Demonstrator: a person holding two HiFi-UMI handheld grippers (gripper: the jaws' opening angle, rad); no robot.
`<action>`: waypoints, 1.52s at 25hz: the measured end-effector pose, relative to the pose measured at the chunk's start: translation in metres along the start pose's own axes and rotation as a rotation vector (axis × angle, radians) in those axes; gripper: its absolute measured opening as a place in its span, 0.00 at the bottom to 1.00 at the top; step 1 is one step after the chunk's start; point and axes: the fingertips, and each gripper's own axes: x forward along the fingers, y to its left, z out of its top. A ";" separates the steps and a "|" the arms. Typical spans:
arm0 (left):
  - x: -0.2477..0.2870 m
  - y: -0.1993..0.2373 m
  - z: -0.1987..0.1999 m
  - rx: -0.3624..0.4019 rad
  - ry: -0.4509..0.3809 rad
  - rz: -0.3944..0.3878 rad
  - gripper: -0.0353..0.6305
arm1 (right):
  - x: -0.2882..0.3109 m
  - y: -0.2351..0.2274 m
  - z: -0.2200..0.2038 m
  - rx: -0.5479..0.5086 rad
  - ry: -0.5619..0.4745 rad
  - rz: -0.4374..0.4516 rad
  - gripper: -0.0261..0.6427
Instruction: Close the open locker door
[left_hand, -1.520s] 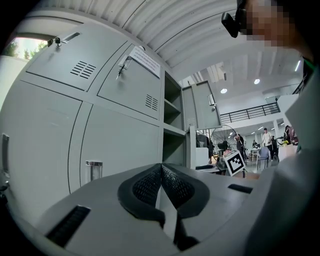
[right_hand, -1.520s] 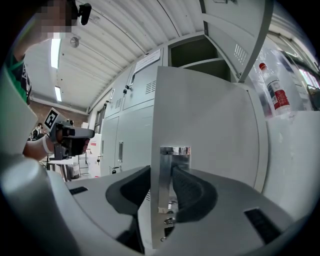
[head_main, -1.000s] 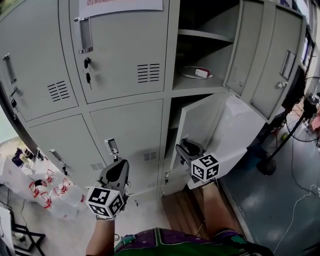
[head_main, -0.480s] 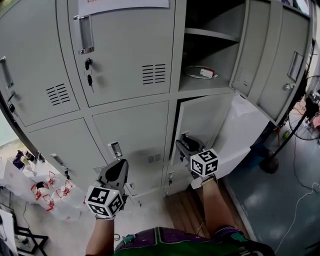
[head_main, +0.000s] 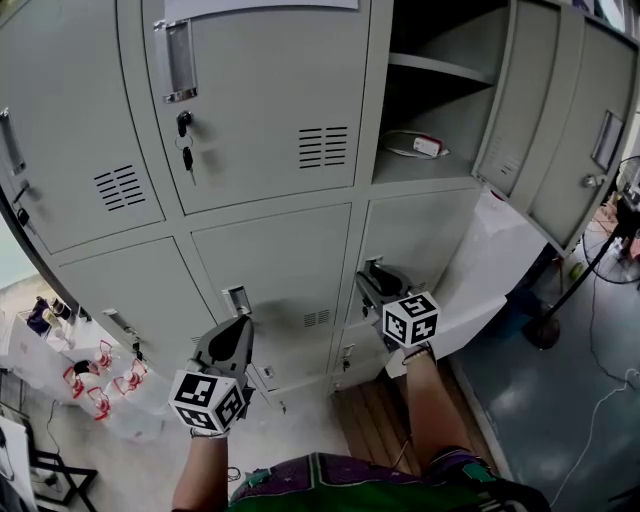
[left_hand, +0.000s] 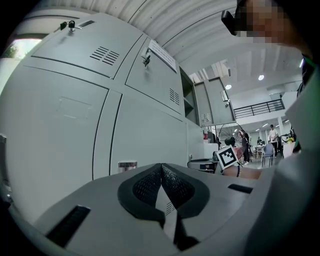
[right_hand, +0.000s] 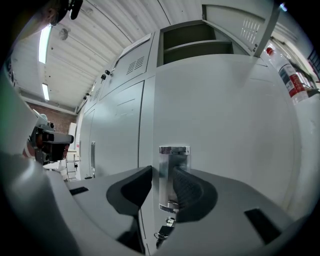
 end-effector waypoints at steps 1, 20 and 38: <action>0.000 0.001 0.000 -0.002 -0.001 0.002 0.09 | 0.001 -0.001 0.000 -0.002 0.002 0.000 0.24; -0.006 0.011 -0.002 -0.013 -0.007 0.009 0.09 | 0.005 0.002 -0.002 0.002 0.005 -0.002 0.22; -0.023 0.006 -0.004 -0.021 -0.018 -0.052 0.09 | -0.036 0.005 0.009 -0.026 -0.004 -0.107 0.22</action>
